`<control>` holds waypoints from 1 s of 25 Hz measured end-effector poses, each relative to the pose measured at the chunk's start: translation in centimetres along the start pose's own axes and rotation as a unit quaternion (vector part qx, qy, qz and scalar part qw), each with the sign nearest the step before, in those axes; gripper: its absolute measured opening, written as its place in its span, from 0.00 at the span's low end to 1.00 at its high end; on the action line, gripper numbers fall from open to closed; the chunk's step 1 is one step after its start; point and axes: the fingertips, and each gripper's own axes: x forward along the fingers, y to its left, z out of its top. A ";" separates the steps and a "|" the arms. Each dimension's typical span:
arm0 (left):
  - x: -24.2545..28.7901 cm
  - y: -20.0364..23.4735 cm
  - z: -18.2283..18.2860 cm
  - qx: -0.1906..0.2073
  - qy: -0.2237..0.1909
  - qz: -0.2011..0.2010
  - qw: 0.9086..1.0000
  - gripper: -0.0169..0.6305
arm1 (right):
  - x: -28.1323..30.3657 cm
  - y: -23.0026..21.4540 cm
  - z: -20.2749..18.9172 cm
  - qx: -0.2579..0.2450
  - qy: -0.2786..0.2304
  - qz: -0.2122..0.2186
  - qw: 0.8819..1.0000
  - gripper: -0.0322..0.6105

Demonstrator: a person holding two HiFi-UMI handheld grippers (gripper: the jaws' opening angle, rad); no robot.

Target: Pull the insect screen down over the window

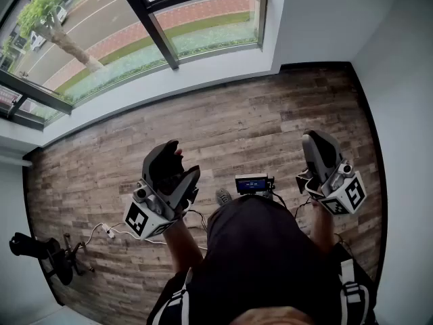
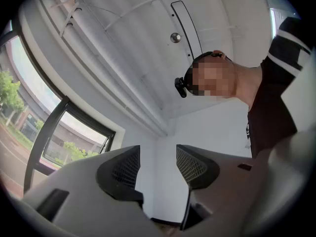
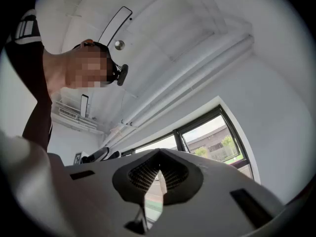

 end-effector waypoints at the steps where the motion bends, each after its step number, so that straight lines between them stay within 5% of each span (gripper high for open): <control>1: 0.3 -0.1 0.2 -0.002 -0.002 0.001 1.000 0.41 | -0.1 0.1 0.0 0.001 0.001 0.000 1.000 0.06; 25: -1.7 1.7 0.8 -0.018 0.002 0.018 1.000 0.41 | 2.0 0.6 -1.7 0.034 0.030 -0.022 0.999 0.06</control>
